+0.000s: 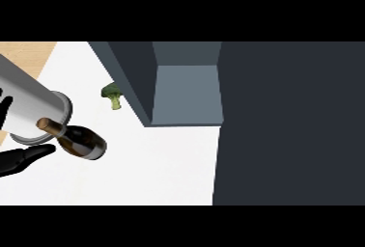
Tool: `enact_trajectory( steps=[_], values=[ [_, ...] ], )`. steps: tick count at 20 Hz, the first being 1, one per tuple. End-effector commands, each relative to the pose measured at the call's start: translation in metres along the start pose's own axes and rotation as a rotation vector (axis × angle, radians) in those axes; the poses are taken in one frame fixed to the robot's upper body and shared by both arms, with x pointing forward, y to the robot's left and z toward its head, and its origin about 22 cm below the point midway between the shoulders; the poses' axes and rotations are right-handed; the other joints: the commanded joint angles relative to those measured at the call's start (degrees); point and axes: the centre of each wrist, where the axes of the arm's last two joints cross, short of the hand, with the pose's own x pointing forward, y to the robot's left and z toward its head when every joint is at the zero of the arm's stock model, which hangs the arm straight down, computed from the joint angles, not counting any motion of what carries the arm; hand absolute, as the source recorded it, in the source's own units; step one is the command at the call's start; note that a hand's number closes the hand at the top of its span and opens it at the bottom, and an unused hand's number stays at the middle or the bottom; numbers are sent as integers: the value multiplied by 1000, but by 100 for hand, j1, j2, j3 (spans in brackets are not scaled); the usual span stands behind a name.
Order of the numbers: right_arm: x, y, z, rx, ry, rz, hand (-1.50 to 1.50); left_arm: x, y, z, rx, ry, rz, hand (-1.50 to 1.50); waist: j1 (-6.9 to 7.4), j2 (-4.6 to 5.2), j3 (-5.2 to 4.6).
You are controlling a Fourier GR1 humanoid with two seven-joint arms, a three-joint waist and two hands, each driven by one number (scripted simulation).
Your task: Pick up the wine, place it into the cabinet and close the cabinet
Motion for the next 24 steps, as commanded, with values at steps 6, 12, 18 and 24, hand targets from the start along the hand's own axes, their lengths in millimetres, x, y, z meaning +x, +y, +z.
enact_trajectory(
  steps=[6, 12, 18, 24],
  values=[
    [48, -2, 34, 16, -93, -15, -150, -60, 21, -11, -18, 48, -31, -150, -18, 12, 2],
    [50, 8, 39, -6, -105, -43, -150, -81, 35, -25, 9, 85, -25, -150, -58, -6, -5],
    [56, 4, 43, -4, -79, -17, -150, -114, 33, -23, 19, 110, -45, -150, -46, -3, -2],
    [54, 4, 34, 22, -93, -14, -150, -143, 42, -33, 19, 139, -44, -150, -27, 14, -6]
  ],
)
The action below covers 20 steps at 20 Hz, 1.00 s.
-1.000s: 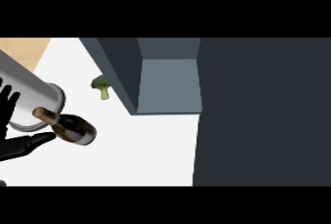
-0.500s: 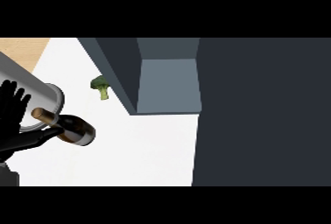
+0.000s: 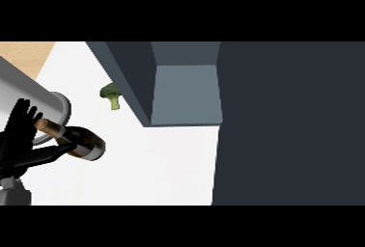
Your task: Pick up the wine, place it into the cabinet and close the cabinet
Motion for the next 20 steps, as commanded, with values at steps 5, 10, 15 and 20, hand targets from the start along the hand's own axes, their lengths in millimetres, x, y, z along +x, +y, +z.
enact_trajectory(
  steps=[5, 10, 15, 20],
  values=[
    [50, -2, 32, 15, -97, -21, -150, -43, 0, -10, -29, 32, 19, -150, 12, 7, 1],
    [49, -4, 37, 21, -74, -15, -150, -58, 13, -10, -55, 62, 19, -150, -5, 3, 6],
    [57, 2, 42, 5, -92, -27, -150, -85, 0, -3, -63, 74, 36, -150, -51, -10, 0],
    [59, 2, 35, 15, -92, -6, -150, -98, 5, 3, -93, 86, 13, -150, 27, -8, -2]
  ],
)
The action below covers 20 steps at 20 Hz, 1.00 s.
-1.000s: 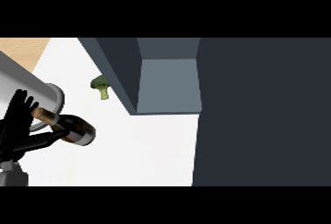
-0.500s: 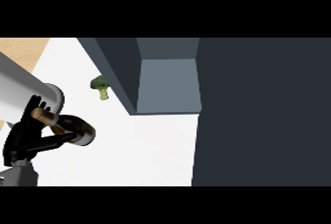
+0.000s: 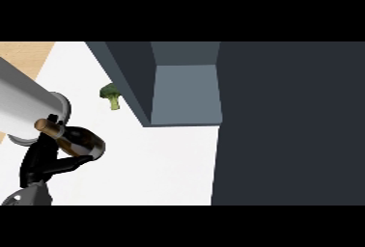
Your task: Pick up the wine, place it into the cabinet and close the cabinet
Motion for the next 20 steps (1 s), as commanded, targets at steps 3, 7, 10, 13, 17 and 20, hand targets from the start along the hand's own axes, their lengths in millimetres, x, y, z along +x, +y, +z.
enact_trajectory(
  steps=[3, 7, 10, 13, 17, 20],
  values=[
    [50, 4, 41, 39, -84, -55, -150, -32, -11, 6, 14, 3, 47, -150, -39, -3, -2],
    [43, 0, 37, 5, -91, -42, -150, -36, -18, 1, 35, -9, 133, -150, -4, 2, 5],
    [43, 1, 35, 30, -102, -34, -150, -45, -12, 11, 45, -8, 191, -150, 20, -6, 4],
    [43, -3, 38, 19, -77, -29, -150, -39, -25, -2, 69, -12, 233, -150, 20, -6, 10],
    [46, 5, 36, -1, -85, -54, -150, -49, -17, 3, 75, -31, 304, -150, 26, -9, 2],
    [43, 3, 38, 8, -78, -41, -150, -41, -20, -13, 61, -26, 327, -150, -18, 3, 4]
  ],
)
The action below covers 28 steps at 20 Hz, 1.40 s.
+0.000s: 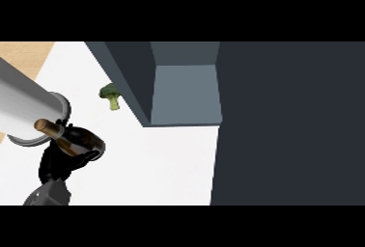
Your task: Pick up the wine, place it into the cabinet and close the cabinet
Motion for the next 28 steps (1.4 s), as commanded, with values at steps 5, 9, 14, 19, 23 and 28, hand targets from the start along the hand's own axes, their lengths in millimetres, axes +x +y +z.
enact_trajectory(
  steps=[5, 9, 14, 19, 23, 28],
  values=[
    [41, -2, 33, 19, -107, -18, -150, -11, -10, -4, -38, 3, 37, -150, 6, 12, 5],
    [38, -2, 33, 17, -77, -23, -150, 6, -11, -23, -45, -13, 36, 150, 3, 16, 4],
    [48, 0, 39, 35, -90, -19, -150, -12, -53, -22, -52, -40, 15, 150, -37, -1, 6],
    [51, 0, 41, 13, -98, -29, -150, -6, -38, -23, -47, -76, -24, 150, -21, -2, 3],
    [41, 2, 36, -9, -64, -26, -150, -35, -56, 10, -127, -135, 13, 150, 90, -47, 13],
    [37, -4, 31, 9, -69, -27, -150, -55, -51, 55, -215, -219, 55, 150, 124, -44, 18]
  ],
)
